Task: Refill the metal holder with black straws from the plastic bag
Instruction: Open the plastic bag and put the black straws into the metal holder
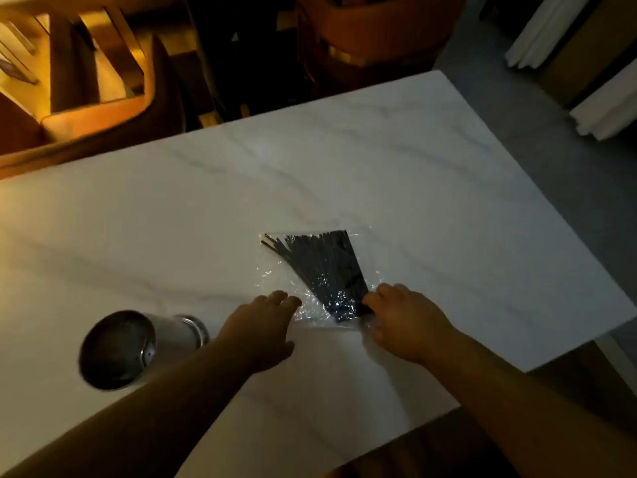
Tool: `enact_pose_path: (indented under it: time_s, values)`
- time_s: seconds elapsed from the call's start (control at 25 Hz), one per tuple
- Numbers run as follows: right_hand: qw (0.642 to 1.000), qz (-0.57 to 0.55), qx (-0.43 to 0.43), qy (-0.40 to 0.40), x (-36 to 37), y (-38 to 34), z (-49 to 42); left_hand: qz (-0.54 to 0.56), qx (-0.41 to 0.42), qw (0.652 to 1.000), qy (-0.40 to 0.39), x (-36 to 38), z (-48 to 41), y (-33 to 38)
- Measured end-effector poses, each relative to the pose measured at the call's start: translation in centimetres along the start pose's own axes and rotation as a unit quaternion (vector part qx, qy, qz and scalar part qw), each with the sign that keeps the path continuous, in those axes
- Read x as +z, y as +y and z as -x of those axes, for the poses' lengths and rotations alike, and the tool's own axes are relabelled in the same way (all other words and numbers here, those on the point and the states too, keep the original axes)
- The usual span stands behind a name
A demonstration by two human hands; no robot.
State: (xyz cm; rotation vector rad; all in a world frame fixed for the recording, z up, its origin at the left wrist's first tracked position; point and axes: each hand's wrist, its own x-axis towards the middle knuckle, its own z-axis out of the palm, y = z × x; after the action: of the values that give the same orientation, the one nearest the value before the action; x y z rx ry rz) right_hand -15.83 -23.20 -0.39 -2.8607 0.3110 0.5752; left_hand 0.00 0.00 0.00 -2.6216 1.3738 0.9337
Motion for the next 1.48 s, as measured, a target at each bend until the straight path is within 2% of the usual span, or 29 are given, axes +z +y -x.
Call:
enact_pose_path:
  time_s: [0.08,0.2,0.36,0.48,0.68,0.88,0.96,1.08,1.16,1.24,1.36,1.48]
  values:
    - [0.999,0.031,-0.028,0.026,1.4,0.2,-0.5,-0.029,-0.002,0.999,0.026,1.3,-0.8,0.1]
    - [0.997,0.051,-0.048,0.025,3.7,0.3,-0.7,-0.069,0.003,0.996,0.05,3.7,-1.4,0.2]
    - [0.986,0.034,-0.051,0.157,5.4,0.8,-1.1,-0.087,-0.01,0.993,0.085,4.6,-2.2,0.4]
    - [0.976,-0.001,-0.066,0.208,5.8,0.9,-1.7,-0.094,-0.009,0.99,0.105,4.0,-2.9,0.9]
    - [0.966,-0.059,-0.085,0.235,3.5,1.7,-1.9,-0.055,-0.025,0.992,0.112,0.8,-2.8,1.4]
    - [0.951,-0.153,-0.043,0.264,-2.6,2.0,-1.6,-0.051,-0.036,0.979,0.192,-5.3,-0.4,1.5]
    - [0.936,-0.228,-0.015,0.267,-5.7,1.4,-1.7,-0.055,-0.039,0.97,0.235,-8.1,0.8,1.3]
    - [0.891,-0.38,0.022,0.249,-10.2,0.5,-2.1,-0.034,-0.047,0.953,0.297,-11.4,2.3,0.7]
    - [0.858,-0.457,0.005,0.237,-13.6,-0.6,-2.4,-0.01,-0.057,0.946,0.32,-13.2,3.8,0.2]
    - [0.848,-0.482,-0.027,0.221,-16.9,-1.8,-2.8,0.011,-0.066,0.945,0.321,-14.3,5.2,0.2]
    - [0.854,-0.481,-0.08,0.181,-20.8,-4.3,-3.6,0.071,-0.089,0.957,0.269,-15.7,6.9,1.3]
    - [0.845,-0.494,-0.138,0.149,-23.3,-7.0,-4.3,0.163,-0.103,0.947,0.256,-17.5,7.8,2.4]
